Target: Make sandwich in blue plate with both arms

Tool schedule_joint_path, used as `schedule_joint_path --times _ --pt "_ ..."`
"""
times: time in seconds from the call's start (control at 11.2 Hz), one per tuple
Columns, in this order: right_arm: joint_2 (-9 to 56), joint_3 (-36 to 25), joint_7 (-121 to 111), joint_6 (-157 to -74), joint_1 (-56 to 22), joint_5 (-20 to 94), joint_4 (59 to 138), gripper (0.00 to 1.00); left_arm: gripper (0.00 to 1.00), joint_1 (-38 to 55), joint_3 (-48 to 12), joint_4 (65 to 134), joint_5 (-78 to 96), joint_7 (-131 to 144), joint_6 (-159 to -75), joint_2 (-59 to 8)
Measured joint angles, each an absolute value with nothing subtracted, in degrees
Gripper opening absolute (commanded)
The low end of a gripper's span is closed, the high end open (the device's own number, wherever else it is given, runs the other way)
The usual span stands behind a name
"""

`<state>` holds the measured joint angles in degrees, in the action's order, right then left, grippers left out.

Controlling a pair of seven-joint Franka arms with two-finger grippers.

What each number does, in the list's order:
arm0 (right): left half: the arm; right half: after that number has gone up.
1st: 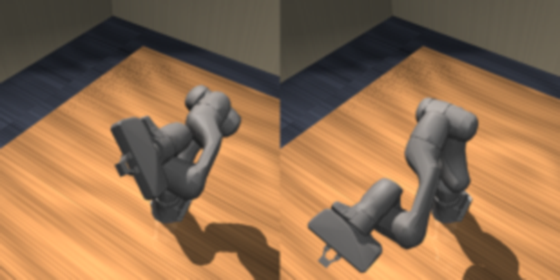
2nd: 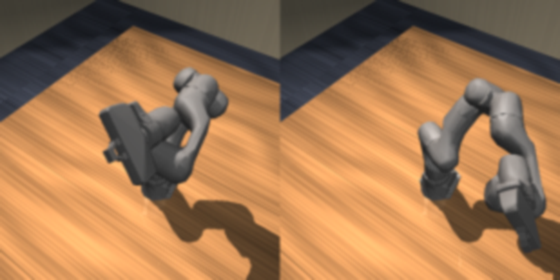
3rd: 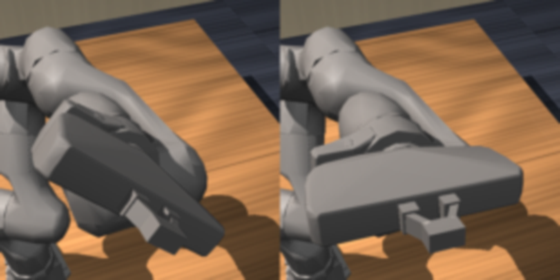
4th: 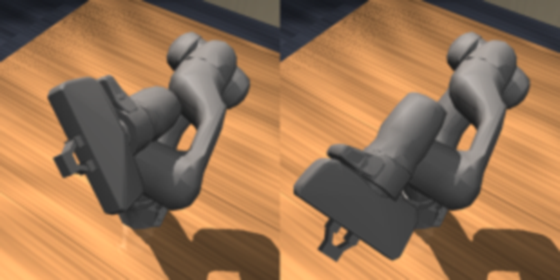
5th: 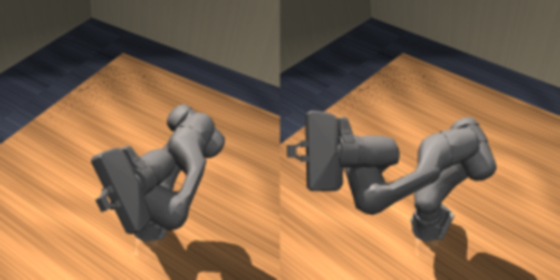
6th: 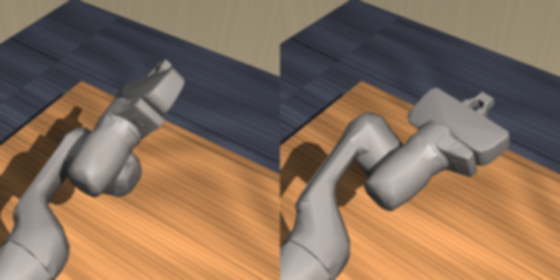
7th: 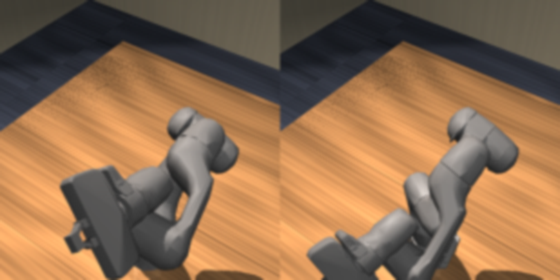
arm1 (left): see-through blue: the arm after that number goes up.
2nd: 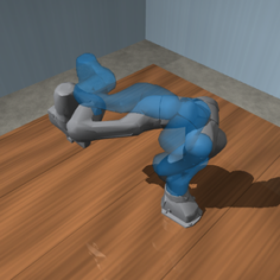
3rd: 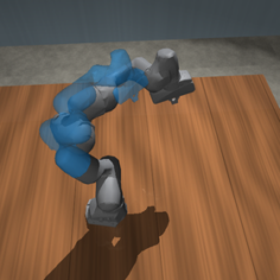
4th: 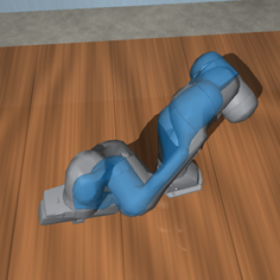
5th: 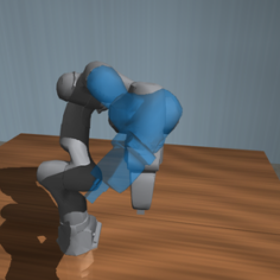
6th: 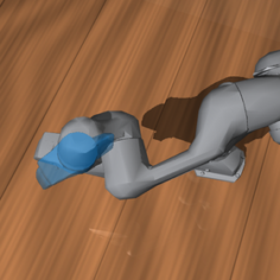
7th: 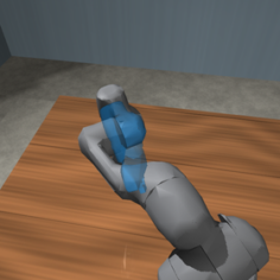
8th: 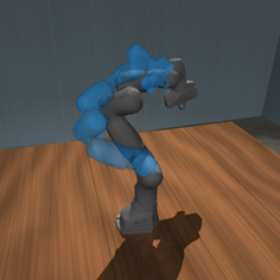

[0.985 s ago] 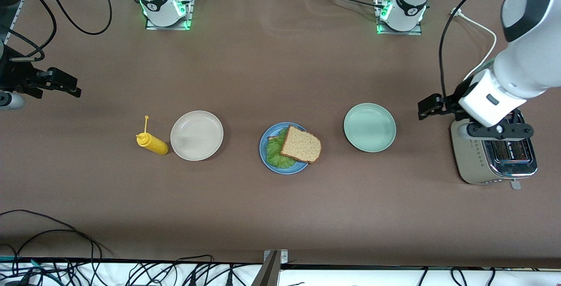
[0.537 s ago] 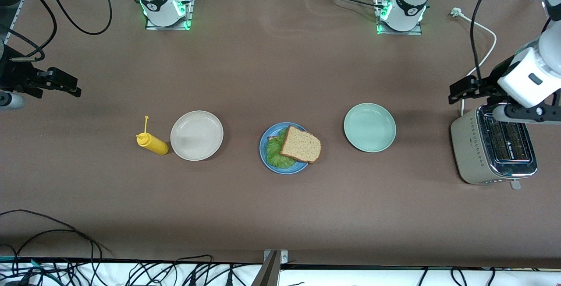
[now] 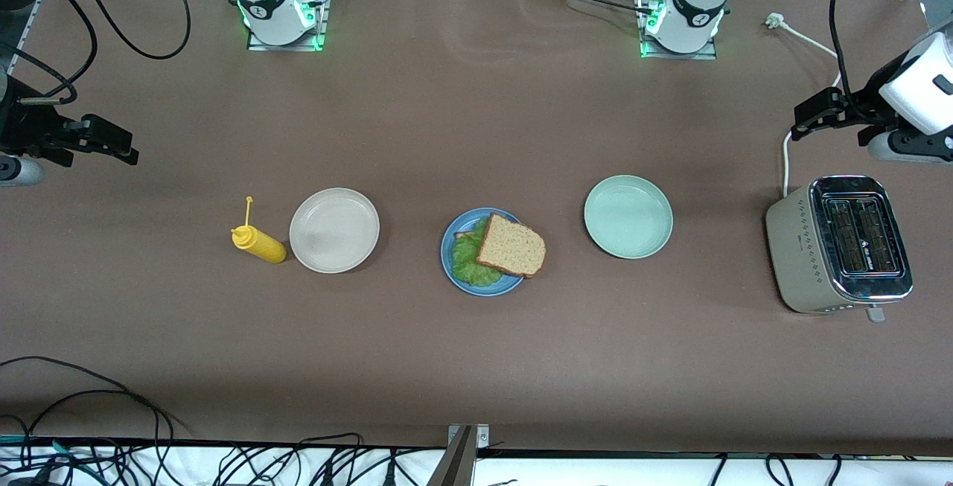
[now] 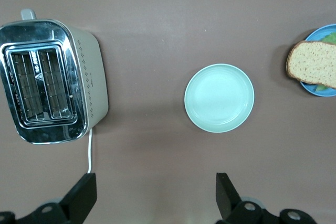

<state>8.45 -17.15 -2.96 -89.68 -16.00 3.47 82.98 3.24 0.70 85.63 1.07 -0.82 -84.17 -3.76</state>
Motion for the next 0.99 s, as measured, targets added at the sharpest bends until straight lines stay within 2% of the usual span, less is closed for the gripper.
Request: schedule_joint_path --times 0.45,0.99 --pt "8.4 -17.1 -3.0 -89.7 -16.0 3.5 83.0 1.0 1.0 3.2 0.6 92.6 0.4 -3.2 -87.6 0.7" --pt "8.4 -17.1 -3.0 -89.7 -16.0 3.5 83.0 1.0 1.0 2.3 0.6 93.3 0.4 -3.6 -87.8 1.1"
